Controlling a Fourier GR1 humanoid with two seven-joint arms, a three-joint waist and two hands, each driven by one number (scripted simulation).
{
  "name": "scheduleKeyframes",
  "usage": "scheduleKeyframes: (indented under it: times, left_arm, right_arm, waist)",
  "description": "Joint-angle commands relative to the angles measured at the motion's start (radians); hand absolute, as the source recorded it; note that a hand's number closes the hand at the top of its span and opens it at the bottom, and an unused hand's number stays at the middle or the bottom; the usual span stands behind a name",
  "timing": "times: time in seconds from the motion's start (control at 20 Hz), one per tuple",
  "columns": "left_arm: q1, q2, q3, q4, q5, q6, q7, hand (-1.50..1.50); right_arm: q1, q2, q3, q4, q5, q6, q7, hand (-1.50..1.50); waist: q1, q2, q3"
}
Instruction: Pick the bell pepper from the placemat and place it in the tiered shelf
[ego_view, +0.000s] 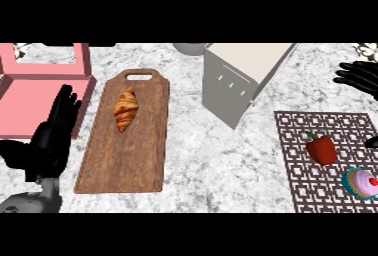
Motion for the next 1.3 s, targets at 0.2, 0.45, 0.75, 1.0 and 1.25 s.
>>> scheduleKeyframes:
  times: [0.2, 0.45, 0.75, 1.0, 1.25]
  left_arm:
    - [0.029, 0.012, 0.018, -0.004, 0.008, -0.020, 0.002, 0.00]
    - [0.020, 0.008, 0.030, 0.006, 0.008, -0.011, 0.006, 0.00]
    - [-0.030, 0.019, 0.052, -0.014, 0.014, -0.013, 0.065, 0.00]
    - [0.049, 0.005, 0.061, -0.046, 0.001, -0.024, 0.021, 0.00]
    - [0.058, -0.023, 0.024, -0.049, -0.035, -0.023, 0.012, 0.00]
  right_arm:
    - [-0.061, -0.234, 0.060, -0.181, 0.220, 0.185, 0.009, -1.50]
    - [-0.062, -0.299, 0.118, -0.424, 0.503, 0.058, 0.018, -1.50]
    - [0.041, -0.245, 0.208, -0.597, 0.736, -0.101, 0.141, -1.50]
    - [0.191, -0.246, 0.200, -0.723, 0.845, -0.141, 0.197, -1.50]
    - [0.120, -0.157, 0.313, -0.667, 1.086, -0.204, 0.254, -1.50]
  waist:
    - [-0.007, -0.008, -0.002]
    - [-0.027, -0.012, -0.002]
    - [-0.025, -0.008, -0.001]
    - [-0.026, -0.009, -0.001]
    - [-0.004, -0.004, -0.001]
